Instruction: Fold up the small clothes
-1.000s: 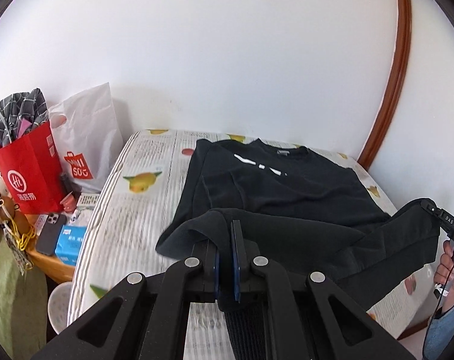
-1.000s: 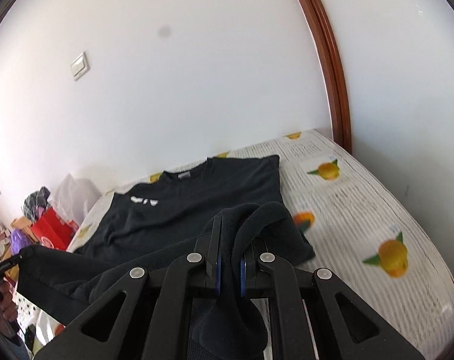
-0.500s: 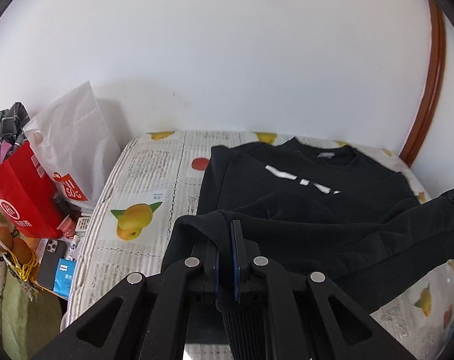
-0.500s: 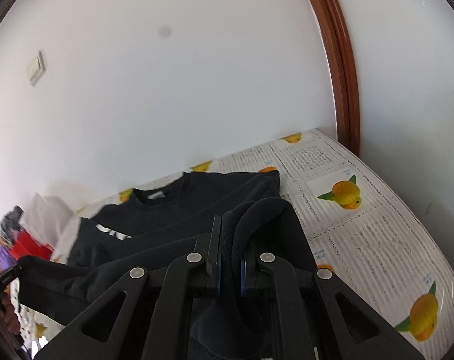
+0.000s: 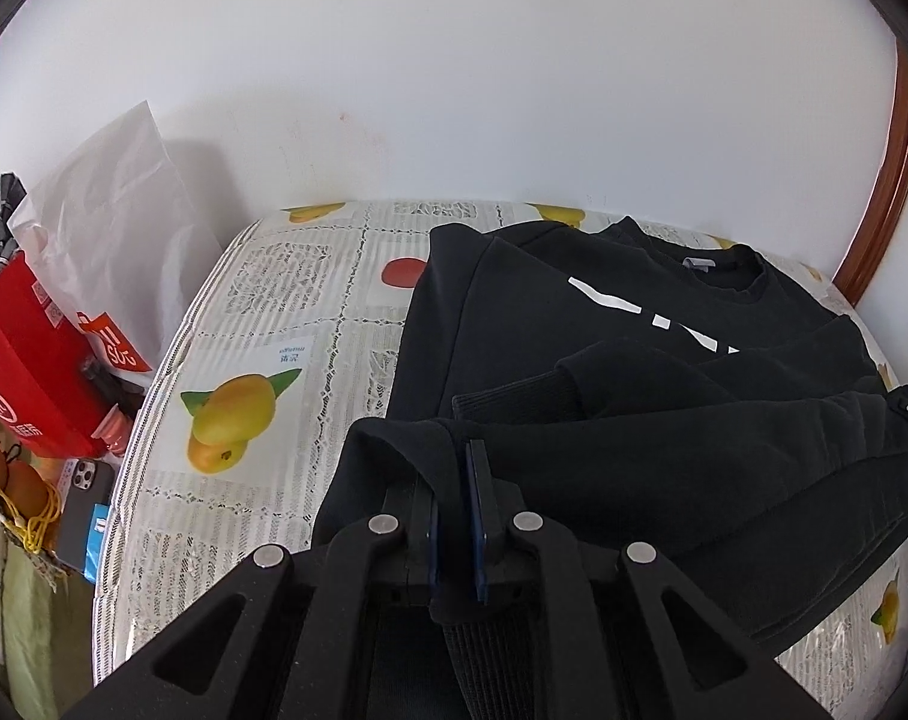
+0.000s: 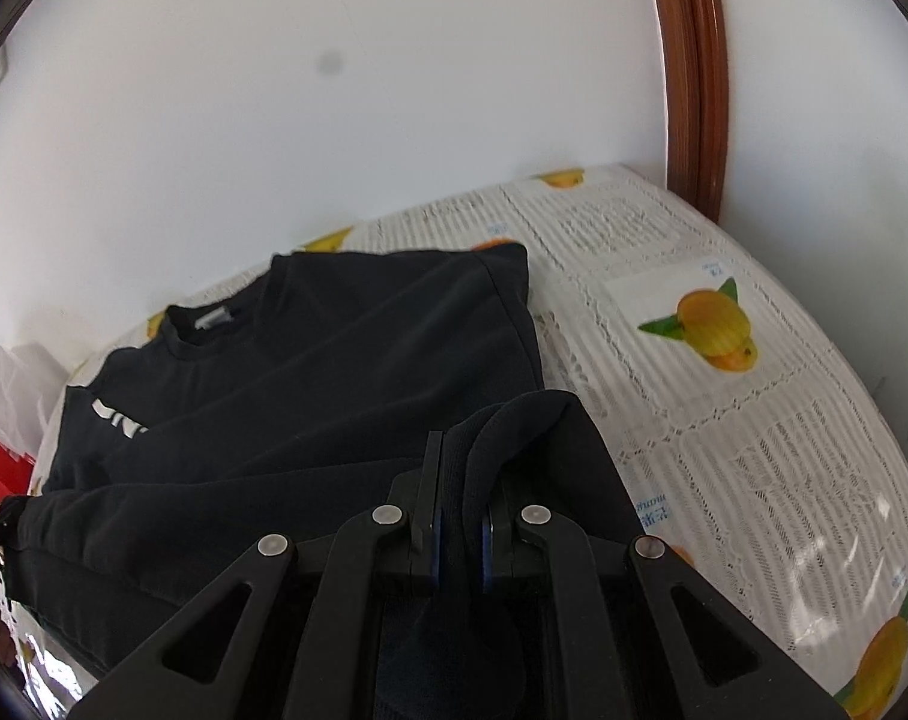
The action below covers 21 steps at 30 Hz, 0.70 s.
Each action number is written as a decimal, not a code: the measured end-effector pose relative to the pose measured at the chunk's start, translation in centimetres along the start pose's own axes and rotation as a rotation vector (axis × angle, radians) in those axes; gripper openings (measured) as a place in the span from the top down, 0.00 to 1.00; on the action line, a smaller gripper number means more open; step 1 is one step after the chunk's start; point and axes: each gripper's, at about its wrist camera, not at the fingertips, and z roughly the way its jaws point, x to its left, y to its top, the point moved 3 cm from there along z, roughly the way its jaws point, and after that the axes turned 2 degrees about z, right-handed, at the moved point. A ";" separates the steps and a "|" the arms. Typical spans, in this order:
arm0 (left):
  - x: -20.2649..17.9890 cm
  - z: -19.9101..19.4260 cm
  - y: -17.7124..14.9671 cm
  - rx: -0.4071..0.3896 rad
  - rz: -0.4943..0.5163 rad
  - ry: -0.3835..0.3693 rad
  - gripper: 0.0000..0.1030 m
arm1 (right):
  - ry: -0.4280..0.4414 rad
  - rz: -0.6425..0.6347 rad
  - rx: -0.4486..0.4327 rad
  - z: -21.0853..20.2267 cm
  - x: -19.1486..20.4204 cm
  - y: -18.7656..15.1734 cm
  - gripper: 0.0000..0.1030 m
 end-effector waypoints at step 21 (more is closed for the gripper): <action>5.3 -6.2 -6.8 0.027 -0.105 -0.032 0.47 | -0.070 -0.065 -0.070 -11.5 -5.5 -6.2 0.54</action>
